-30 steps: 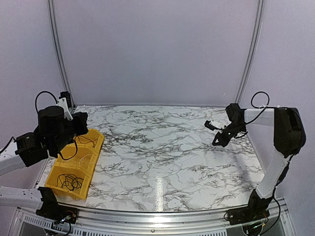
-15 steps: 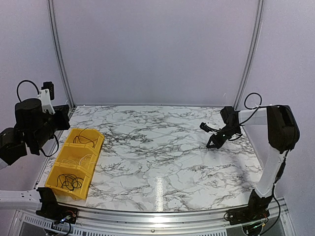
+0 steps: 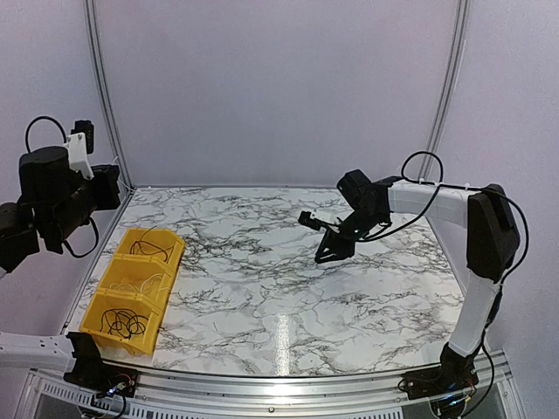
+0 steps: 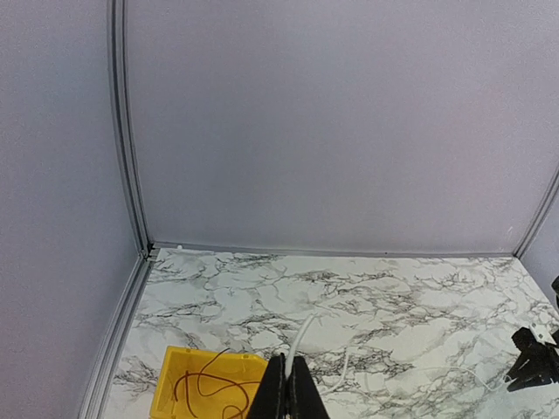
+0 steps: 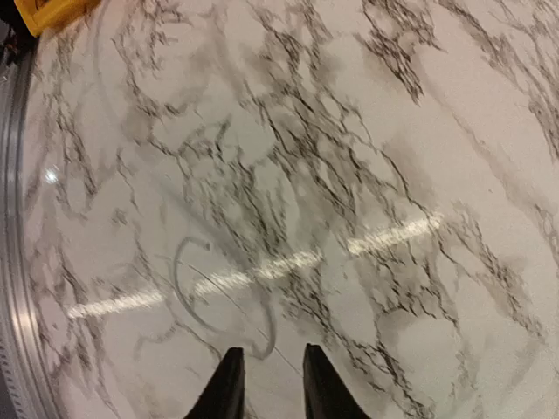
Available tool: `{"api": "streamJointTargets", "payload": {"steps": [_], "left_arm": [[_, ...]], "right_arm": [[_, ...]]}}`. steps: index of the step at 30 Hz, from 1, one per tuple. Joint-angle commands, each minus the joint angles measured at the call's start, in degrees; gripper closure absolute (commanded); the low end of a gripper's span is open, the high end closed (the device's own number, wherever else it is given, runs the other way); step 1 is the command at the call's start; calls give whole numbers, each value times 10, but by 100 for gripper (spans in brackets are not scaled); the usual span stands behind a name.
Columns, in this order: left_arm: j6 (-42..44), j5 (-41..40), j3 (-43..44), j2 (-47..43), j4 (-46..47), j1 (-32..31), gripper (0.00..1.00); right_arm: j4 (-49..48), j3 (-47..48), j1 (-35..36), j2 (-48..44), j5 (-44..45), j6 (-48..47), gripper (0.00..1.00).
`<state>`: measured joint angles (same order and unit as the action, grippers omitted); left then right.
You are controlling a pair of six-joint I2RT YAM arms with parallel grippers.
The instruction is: Untangle the cables
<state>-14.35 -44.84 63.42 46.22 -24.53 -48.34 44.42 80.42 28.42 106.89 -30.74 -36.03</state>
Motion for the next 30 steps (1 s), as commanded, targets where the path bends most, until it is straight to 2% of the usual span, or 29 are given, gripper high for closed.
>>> {"api": "streamJointTargets", "payload": {"steps": [1, 3, 5, 11, 14, 17, 24, 29, 30], "left_arm": [[14, 28, 50, 42, -35, 3, 100], [16, 52, 63, 66, -43, 3, 100], [1, 92, 56, 85, -41, 3, 100], [-59, 274, -35, 145, 43, 3, 100], [-78, 341, -61, 191, 74, 2, 100], [-89, 369, -70, 233, 81, 2, 100], [-119, 371, -88, 290, 40, 2, 96], [-120, 384, -120, 334, 31, 2, 80], [-116, 388, -125, 349, 31, 2, 73]], "right_arm": [[87, 103, 60, 4, -102, -19, 58], [103, 139, 63, 9, -110, -17, 53], [100, 137, 55, 3, -104, -22, 48], [44, 17, -3, -61, -116, -17, 46], [24, -34, -33, -102, -101, -19, 46], [11, -73, -60, -137, -86, -22, 46], [-56, -189, -89, -197, -66, -18, 44], [-106, -247, -108, -201, -76, -16, 44], [-107, -251, -111, -198, -77, -20, 44]]}}
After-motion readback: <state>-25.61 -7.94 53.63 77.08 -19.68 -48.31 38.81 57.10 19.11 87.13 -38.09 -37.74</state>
